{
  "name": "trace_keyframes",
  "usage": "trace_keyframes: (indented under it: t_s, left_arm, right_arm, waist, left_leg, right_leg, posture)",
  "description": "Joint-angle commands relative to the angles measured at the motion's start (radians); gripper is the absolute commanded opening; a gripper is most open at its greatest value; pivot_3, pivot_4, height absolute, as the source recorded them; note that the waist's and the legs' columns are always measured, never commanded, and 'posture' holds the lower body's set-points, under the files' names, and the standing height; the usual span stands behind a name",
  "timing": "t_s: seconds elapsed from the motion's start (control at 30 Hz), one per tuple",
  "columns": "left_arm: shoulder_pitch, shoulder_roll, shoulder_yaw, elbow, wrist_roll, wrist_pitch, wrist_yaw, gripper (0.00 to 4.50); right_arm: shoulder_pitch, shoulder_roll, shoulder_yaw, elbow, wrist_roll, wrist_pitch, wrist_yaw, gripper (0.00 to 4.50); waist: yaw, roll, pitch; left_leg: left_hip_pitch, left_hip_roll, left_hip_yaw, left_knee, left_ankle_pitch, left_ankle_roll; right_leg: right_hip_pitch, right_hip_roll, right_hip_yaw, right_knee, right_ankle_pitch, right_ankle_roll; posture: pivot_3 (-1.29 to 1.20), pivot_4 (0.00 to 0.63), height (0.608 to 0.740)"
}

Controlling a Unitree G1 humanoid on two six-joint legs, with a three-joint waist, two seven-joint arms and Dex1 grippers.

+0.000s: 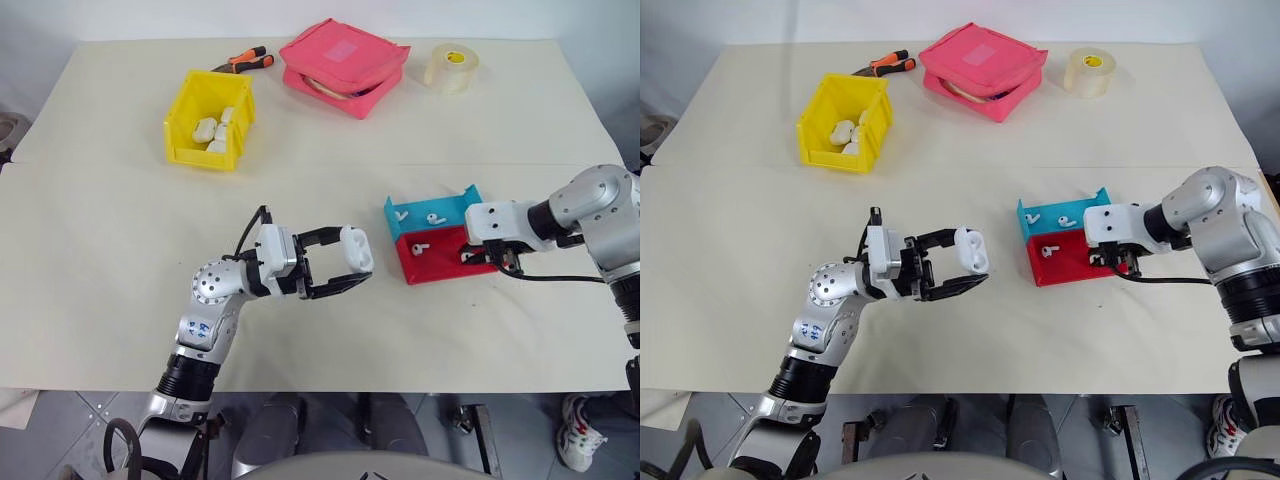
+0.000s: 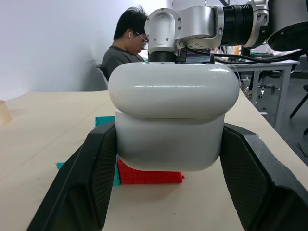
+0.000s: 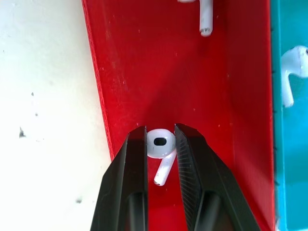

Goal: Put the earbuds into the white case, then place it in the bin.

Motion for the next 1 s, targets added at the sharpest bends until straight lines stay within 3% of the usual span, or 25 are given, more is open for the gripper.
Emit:
trace_keyframes:
  t_s: [0.03, 0.23, 0.4, 0.53, 0.67, 1.0]
  left_arm:
    - [-0.009, 0.002, -0.004, -0.019, -0.017, -0.005, -0.013, 2.8]
    - [-0.029, -0.001, -0.003, 0.036, -0.04, -0.023, -0.078, 2.8]
    - [-0.078, -0.021, 0.005, 0.114, -0.076, -0.04, -0.152, 2.8]
    - [-0.117, -0.038, 0.021, 0.167, -0.102, -0.05, -0.196, 2.8]
    - [-0.159, -0.058, 0.022, 0.216, -0.121, -0.065, -0.259, 2.8]
    - [-0.186, -0.066, 0.039, 0.194, -0.161, -0.035, -0.318, 2.8]
  right_arm:
    - [0.034, -0.017, -0.117, -0.127, 0.093, 0.114, -0.029, 0.45]
    - [0.188, 0.047, -0.386, -0.442, 0.424, 0.41, -0.112, 0.45]
    - [0.329, 0.193, -0.549, -0.725, 0.71, 0.59, -0.285, 0.45]
    - [0.363, 0.335, -0.55, -0.842, 0.854, 0.635, -0.438, 0.45]
    - [0.388, 0.441, -0.485, -0.855, 0.856, 0.571, -0.514, 0.45]
    - [0.383, 0.48, -0.363, -0.768, 0.795, 0.438, -0.528, 0.45]
  waist:
    - [0.0, 0.0, 0.0]
    - [0.002, 0.0, 0.0]
    - [0.003, 0.0, 0.0]
    - [0.001, 0.0, 0.0]
    - [-0.001, 0.0, 0.0]
    - [-0.004, 0.0, 0.0]
  left_leg:
    - [0.0, 0.0, 0.0, 0.0, 0.0, 0.0]
    - [0.0, 0.0, 0.0, 0.0, 0.0, 0.0]
    - [0.0, 0.001, -0.002, 0.0, 0.0, 0.0]
    - [0.0, 0.0, -0.002, 0.0, 0.0, 0.0]
    - [0.001, 0.0, -0.002, 0.0, 0.0, 0.0]
    - [0.001, 0.0, -0.002, 0.0, 0.0, 0.0]
  right_leg:
    - [0.0, 0.0, 0.0, 0.0, 0.0, 0.0]
    - [0.0, 0.0, 0.0, 0.0, 0.0, 0.0]
    - [0.001, -0.001, 0.0, 0.001, 0.0, 0.0]
    - [0.002, 0.0, 0.0, 0.001, 0.0, 0.0]
    - [0.002, 0.0, 0.0, 0.002, 0.0, 0.0]
    - [0.001, 0.001, 0.0, 0.004, 0.0, 0.0]
  posture:
    - [0.0, 0.15, 0.74]
    - [0.0, 0.15, 0.74]
    - [0.0, 0.15, 0.74]
    - [0.0, 0.15, 0.74]
    - [0.0, 0.15, 0.74]
    - [0.0, 0.15, 0.74]
